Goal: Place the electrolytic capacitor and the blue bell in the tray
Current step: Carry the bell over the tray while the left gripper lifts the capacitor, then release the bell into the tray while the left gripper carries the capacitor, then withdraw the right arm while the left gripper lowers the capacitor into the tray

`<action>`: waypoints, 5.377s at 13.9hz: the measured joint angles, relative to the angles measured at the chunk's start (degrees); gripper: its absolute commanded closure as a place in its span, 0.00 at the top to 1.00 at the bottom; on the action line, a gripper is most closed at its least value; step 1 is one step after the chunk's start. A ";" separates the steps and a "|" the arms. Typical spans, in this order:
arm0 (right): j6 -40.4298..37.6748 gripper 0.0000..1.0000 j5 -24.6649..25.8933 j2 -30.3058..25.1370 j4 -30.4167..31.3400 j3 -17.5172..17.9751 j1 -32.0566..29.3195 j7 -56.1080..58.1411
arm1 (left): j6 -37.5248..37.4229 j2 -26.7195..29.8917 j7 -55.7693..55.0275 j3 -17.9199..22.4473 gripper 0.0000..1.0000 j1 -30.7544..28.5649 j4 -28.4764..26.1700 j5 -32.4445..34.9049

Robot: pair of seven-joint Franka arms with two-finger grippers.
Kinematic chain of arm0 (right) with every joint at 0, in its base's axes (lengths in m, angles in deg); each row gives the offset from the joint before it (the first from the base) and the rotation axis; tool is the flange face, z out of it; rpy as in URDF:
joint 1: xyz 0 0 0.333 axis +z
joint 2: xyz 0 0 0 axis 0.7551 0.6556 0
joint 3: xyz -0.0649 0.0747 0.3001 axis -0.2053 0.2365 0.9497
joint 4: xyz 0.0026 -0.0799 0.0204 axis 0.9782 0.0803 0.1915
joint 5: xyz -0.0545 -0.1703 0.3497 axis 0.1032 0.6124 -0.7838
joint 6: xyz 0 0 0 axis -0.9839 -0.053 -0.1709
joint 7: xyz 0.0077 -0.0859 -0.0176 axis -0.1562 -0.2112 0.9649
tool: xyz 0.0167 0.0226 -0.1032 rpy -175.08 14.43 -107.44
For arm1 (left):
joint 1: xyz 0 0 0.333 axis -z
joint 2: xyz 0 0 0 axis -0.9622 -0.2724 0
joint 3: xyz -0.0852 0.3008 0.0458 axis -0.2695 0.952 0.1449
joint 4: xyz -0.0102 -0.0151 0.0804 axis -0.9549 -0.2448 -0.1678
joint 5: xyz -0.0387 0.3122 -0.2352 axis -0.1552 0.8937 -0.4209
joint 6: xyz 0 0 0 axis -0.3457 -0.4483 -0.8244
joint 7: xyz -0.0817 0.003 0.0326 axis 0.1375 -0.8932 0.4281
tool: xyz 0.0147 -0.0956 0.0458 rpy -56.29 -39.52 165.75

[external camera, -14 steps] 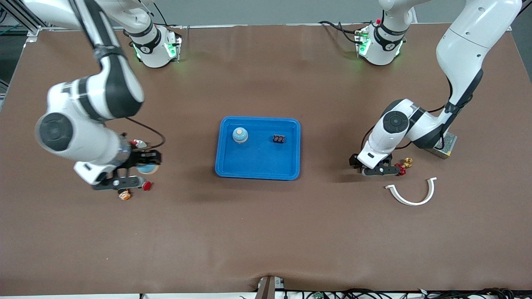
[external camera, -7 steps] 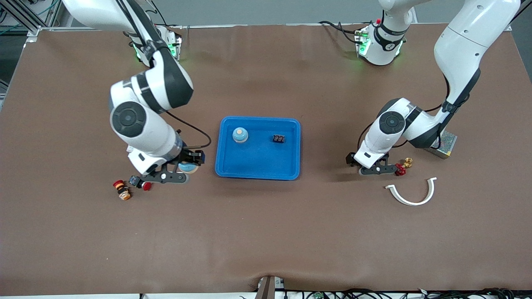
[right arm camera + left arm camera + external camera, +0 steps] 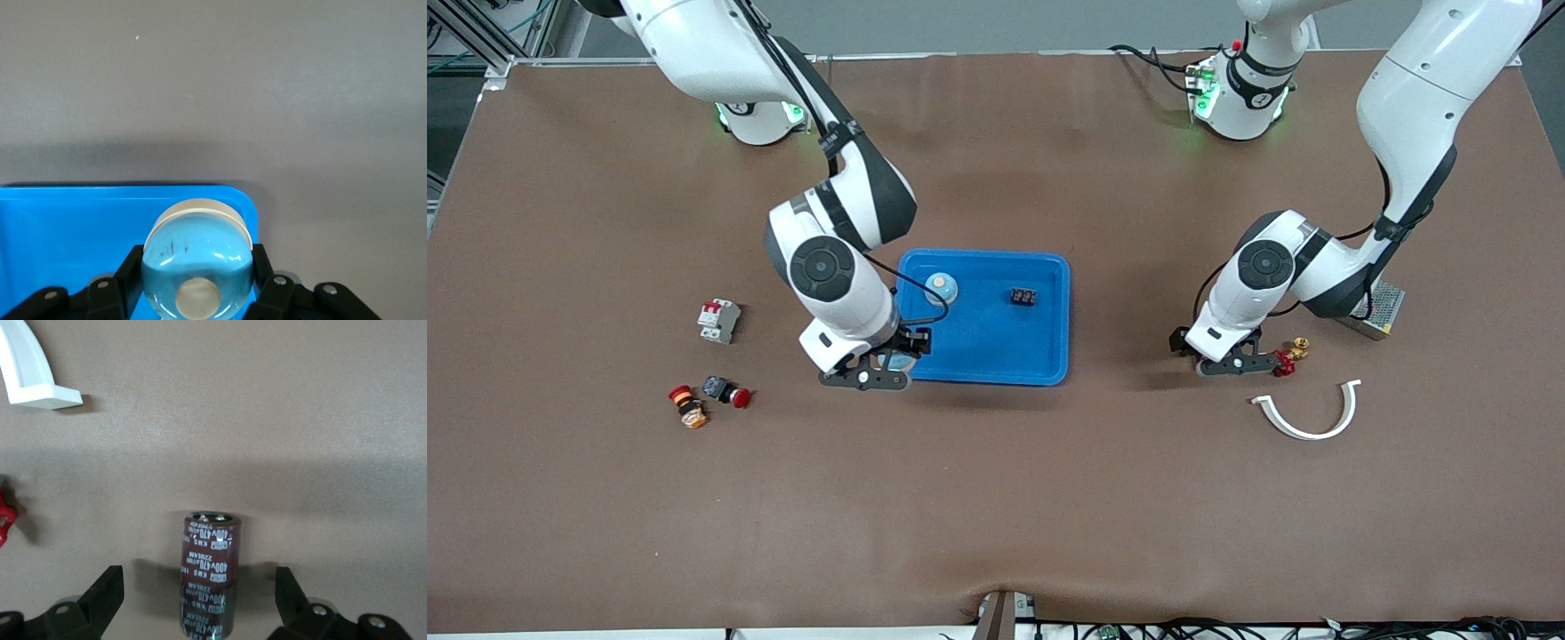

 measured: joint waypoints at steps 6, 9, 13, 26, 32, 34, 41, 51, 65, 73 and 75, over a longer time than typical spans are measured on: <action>4.53 0.36 0.00 3.01 2.40 -0.01 2.65 -0.13 | -0.78 0.56 -0.08 -0.39 0.00 -0.30 0.69 -4.90; 6.41 0.37 0.00 3.02 4.49 -0.03 4.19 -0.18 | -3.44 1.32 -0.19 -1.11 0.00 -0.30 1.66 -7.12; 7.05 0.37 0.02 3.06 5.71 -0.04 4.88 -0.18 | -4.25 1.39 -4.66 -1.43 0.00 -0.27 2.38 -7.53; 11.80 0.38 0.10 3.32 10.24 -0.07 6.60 -0.15 | -16.72 1.70 -51.56 -11.62 0.00 0.17 11.68 -17.47; 13.25 0.40 0.13 3.94 10.72 -0.15 6.63 -0.09 | -16.61 1.46 -70.70 -12.60 0.00 6.72 14.55 -17.50; 13.65 0.41 0.67 4.49 10.72 -0.15 6.64 -0.07 | -15.96 1.07 -74.85 -12.58 0.00 8.86 15.39 -17.50; 13.94 1.00 1.19 4.80 10.61 -0.61 6.63 -0.07 | -12.64 -2.67 -88.96 -12.43 0.00 13.64 16.49 -9.42; -6.31 1.00 1.28 -10.11 8.07 -1.83 2.43 8.83 | -12.37 -9.84 -98.15 -0.20 0.00 30.89 26.72 -5.48; -18.14 1.00 1.43 -31.48 15.81 -2.36 -26.37 34.11 | -12.39 -15.73 -101.31 4.24 0.00 39.14 34.74 -5.48; -21.94 1.00 2.02 -31.82 8.94 -2.29 -33.60 34.28 | -12.39 -16.96 -101.35 4.27 0.00 40.20 34.77 -5.48; -22.60 1.00 1.97 -31.83 8.00 -2.29 -34.75 34.28 | -12.39 -17.11 -101.45 4.27 0.00 40.74 34.77 -5.48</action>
